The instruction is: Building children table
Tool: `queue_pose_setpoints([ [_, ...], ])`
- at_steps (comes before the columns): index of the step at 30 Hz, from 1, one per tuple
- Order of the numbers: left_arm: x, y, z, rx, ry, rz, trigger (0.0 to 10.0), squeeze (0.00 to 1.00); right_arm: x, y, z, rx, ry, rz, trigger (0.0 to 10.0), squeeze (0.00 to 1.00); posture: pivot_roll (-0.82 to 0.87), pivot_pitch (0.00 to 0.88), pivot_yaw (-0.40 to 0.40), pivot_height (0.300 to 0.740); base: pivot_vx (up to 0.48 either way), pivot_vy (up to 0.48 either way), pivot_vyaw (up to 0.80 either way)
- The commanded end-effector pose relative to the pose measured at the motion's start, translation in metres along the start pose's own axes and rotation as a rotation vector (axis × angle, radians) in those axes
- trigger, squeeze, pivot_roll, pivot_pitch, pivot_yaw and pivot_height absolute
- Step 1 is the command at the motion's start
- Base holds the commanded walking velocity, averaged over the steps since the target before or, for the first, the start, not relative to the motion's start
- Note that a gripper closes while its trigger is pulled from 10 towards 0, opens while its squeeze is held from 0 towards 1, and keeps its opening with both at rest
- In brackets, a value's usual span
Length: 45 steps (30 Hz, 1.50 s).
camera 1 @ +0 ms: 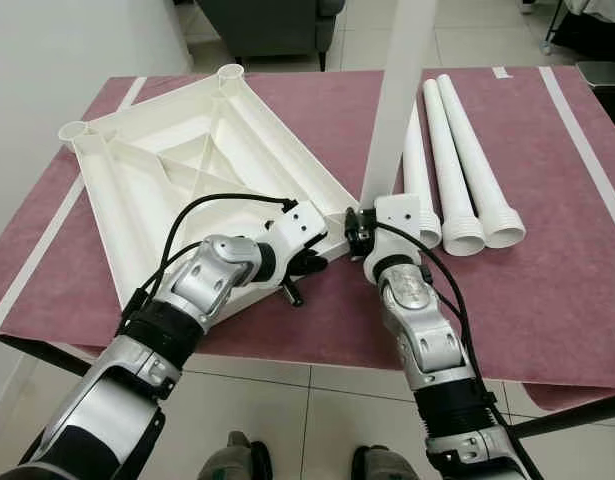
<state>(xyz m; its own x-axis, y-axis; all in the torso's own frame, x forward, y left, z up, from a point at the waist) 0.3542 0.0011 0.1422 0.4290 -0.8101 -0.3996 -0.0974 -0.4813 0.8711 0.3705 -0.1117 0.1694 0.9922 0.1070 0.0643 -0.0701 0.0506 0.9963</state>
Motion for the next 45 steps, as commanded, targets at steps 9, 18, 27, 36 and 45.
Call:
queue_pose_setpoints([
  [9,-0.01,0.004,-0.005,0.06,0.027,0.043,10.0,1.0,-0.007,0.017,-0.014,-0.034,0.198,0.086,10.0,0.0,-0.01,0.14,0.138,0.74,0.0,0.0,0.0],
  [18,-0.052,0.021,-0.01,0.101,0.099,0.207,10.0,0.0,-0.03,0.034,-0.011,-0.056,0.351,0.135,10.0,0.0,-0.02,0.139,0.124,0.74,0.0,0.0,0.0],
  [27,-0.078,0.015,-0.012,0.126,0.222,0.23,10.0,0.0,-0.054,0.023,-0.001,-0.05,0.417,0.079,10.0,0.0,-0.02,0.127,0.104,0.74,0.0,0.0,0.0],
  [36,-0.091,-0.006,-0.008,0.05,0.409,0.22,10.0,0.0,-0.072,-0.009,0.009,0.025,0.296,0.002,10.0,0.0,-0.03,0.1,0.096,0.74,0.0,0.0,0.0],
  [45,-0.087,-0.028,-0.014,-0.011,0.537,0.164,10.0,0.0,-0.068,-0.018,0.003,0.061,0.198,0.007,10.0,0.0,-0.05,0.071,0.097,0.74,0.0,0.0,0.0],
])
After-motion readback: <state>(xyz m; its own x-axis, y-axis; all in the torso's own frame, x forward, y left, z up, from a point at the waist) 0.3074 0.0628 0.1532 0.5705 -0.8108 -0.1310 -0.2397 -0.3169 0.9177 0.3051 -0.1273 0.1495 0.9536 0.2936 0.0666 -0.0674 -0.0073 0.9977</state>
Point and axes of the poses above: a point about 5 cm out from each wrist's last joint towards the gripper, its own x axis pointing out of the wrist towards the gripper, its own y axis along the axis of the wrist's last joint, z = x × y, the point moved 5 cm from there along x, pointing out of the wrist towards the gripper, and after that the axes turned 6 degrees about x, right-handed, at the moved point
